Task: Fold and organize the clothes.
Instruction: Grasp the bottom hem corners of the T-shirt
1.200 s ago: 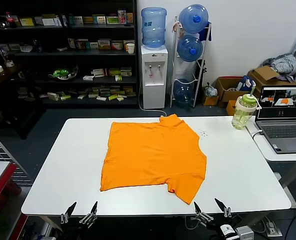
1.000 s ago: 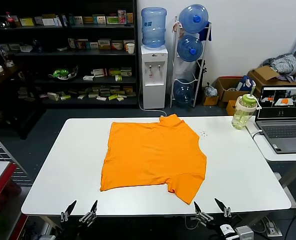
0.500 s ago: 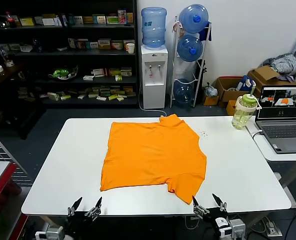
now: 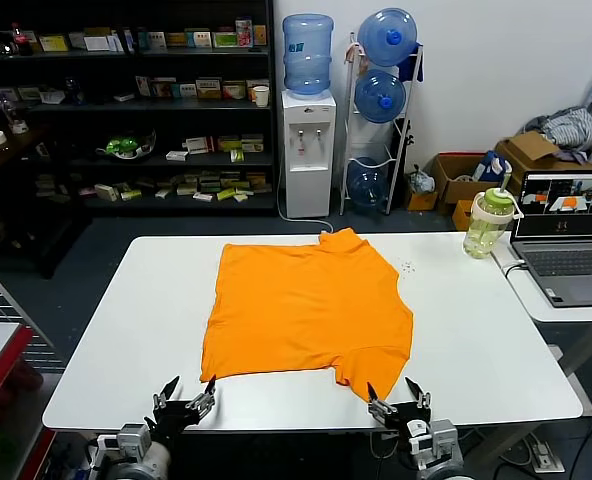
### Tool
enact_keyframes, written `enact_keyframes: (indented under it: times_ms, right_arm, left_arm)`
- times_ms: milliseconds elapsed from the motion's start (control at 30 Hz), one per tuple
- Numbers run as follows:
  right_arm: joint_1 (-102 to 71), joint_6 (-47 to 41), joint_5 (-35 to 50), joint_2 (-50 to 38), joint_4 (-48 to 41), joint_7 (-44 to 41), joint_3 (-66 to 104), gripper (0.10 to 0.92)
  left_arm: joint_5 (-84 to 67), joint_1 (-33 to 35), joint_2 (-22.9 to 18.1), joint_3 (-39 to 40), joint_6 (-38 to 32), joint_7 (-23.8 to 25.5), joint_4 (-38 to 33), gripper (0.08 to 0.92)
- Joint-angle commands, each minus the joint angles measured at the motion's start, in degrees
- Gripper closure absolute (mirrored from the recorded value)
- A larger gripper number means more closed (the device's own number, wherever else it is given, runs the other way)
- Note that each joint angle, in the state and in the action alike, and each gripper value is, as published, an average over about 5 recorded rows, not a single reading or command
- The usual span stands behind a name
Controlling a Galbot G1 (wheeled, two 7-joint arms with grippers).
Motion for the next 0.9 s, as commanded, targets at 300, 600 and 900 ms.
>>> enact_keyframes:
  times_ms: [300,600,900]
  right_arm:
    - [1.2,-0.3,-0.8,0.4,-1.8,0.2,-1.2,0.298]
    - [1.0,-0.4,-0.6,0.4,-1.8,0.5,-1.4,0.558]
    - [0.8,0.4,0.1,0.4,-1.4,1.0,-1.1,0.817]
  left_arm:
    - [0.7,-4.7,-1.1,2.7,0.7,-0.4,4.1,0.177]
    - [1.4,-5.7,-1.7,3.6,1.1,-0.5,5.7,0.334]
    - [2.0,-6.0,-2.1,4.0,1.0,-0.5,6.6,0.593]
